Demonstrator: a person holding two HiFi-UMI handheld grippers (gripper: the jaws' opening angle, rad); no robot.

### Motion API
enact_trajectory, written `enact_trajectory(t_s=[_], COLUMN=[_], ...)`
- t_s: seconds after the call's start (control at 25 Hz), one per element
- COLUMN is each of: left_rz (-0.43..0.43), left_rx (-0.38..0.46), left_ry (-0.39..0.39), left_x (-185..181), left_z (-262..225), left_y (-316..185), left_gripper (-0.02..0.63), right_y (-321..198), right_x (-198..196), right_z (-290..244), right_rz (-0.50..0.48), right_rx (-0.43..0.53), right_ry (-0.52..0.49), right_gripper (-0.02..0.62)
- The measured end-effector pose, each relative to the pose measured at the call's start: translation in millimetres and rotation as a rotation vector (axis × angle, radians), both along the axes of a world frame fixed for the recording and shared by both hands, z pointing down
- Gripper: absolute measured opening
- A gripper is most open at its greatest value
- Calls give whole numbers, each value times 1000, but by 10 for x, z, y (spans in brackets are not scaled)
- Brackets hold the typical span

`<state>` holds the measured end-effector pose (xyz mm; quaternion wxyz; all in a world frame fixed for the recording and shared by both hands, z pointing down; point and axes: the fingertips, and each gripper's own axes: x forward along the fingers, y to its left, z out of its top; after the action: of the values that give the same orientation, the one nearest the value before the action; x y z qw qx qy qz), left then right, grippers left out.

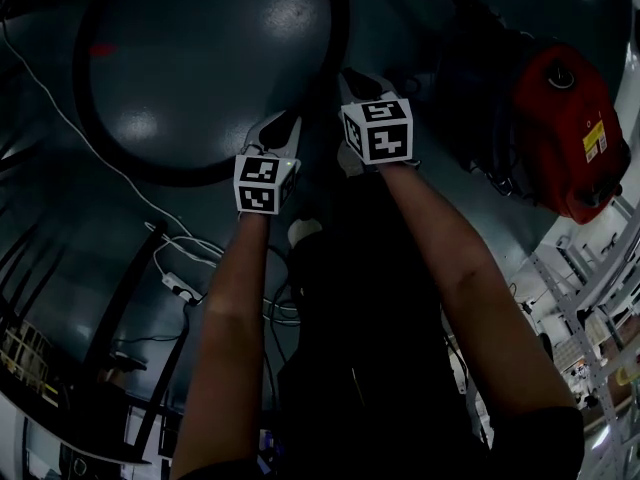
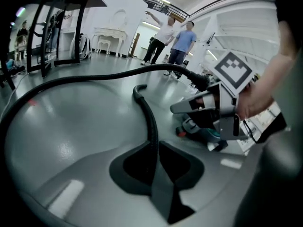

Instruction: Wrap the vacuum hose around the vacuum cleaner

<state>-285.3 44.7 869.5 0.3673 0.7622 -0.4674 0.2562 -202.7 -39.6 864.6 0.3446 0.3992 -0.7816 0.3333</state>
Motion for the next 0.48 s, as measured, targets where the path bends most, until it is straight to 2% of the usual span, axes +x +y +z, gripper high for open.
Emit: enact_trajectory(t_s=[0.2,0.48], left_rz=[23,129], left_rx=[7,-5], left_ry=[34,30], left_x=[12,33], left_z=[238,528], left_y=[-47,25], left_gripper=[100,167], right_y=[-52,-142], right_x=[-1,-15], right_z=[313,660], right_rz=[15,78], right_rx=[-13,-40], right_ry=[9,25], right_gripper=[60,128])
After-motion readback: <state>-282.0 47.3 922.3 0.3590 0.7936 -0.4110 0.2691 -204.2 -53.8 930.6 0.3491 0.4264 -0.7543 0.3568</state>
